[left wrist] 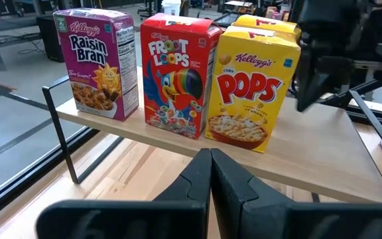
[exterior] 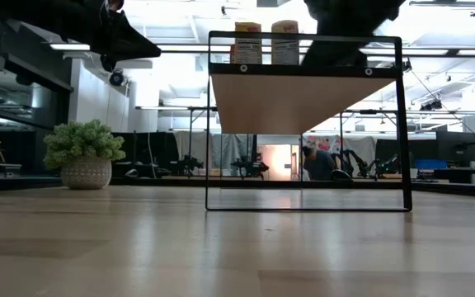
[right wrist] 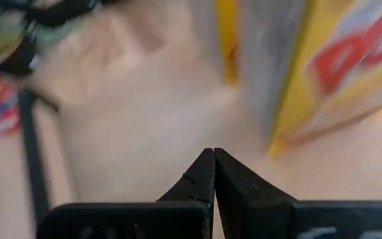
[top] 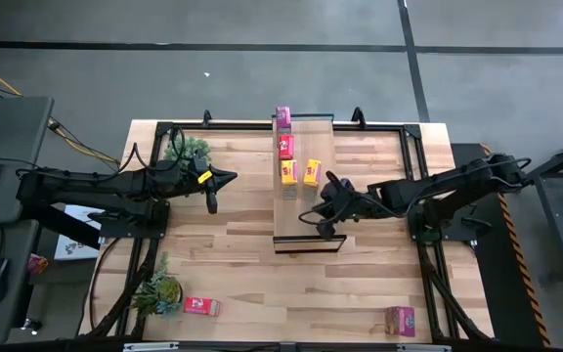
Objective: Stack cereal on shelf
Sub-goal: Put the yellow cereal box aligned with the other yellow cereal box on the shelf
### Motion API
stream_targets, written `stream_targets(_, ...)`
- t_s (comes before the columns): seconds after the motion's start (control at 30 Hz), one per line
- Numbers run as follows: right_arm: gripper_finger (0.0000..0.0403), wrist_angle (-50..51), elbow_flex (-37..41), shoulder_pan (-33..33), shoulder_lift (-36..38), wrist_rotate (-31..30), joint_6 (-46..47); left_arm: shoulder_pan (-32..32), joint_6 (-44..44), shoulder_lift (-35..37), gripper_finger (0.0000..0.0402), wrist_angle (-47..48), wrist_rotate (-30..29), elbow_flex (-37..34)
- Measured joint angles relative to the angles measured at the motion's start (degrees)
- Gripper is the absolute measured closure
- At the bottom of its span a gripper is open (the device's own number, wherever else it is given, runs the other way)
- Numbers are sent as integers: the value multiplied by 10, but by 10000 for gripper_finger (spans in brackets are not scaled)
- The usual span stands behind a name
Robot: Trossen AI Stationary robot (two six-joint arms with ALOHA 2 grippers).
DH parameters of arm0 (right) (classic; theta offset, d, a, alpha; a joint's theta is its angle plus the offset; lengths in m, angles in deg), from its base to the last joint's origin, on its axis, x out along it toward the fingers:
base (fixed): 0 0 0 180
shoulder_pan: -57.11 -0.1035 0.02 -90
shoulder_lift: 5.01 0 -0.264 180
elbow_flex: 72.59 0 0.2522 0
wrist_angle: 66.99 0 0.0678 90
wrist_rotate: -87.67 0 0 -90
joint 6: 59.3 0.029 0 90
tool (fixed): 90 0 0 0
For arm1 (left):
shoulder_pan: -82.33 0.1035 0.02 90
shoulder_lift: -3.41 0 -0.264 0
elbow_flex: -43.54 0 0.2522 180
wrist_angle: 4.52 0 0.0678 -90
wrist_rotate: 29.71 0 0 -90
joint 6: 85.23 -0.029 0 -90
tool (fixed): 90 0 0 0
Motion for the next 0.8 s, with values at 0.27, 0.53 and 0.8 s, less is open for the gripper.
stream_targets(0.27,403,94,0,7,12,-82,42,0,0,0,401,0,0,0)
stream_targets(0.53,403,38,0,50,12,-154,1,0,0,0,401,-1,0,0)
stream_targets(0.8,403,13,0,76,12,-161,-18,0,0,0,401,-1,0,0)
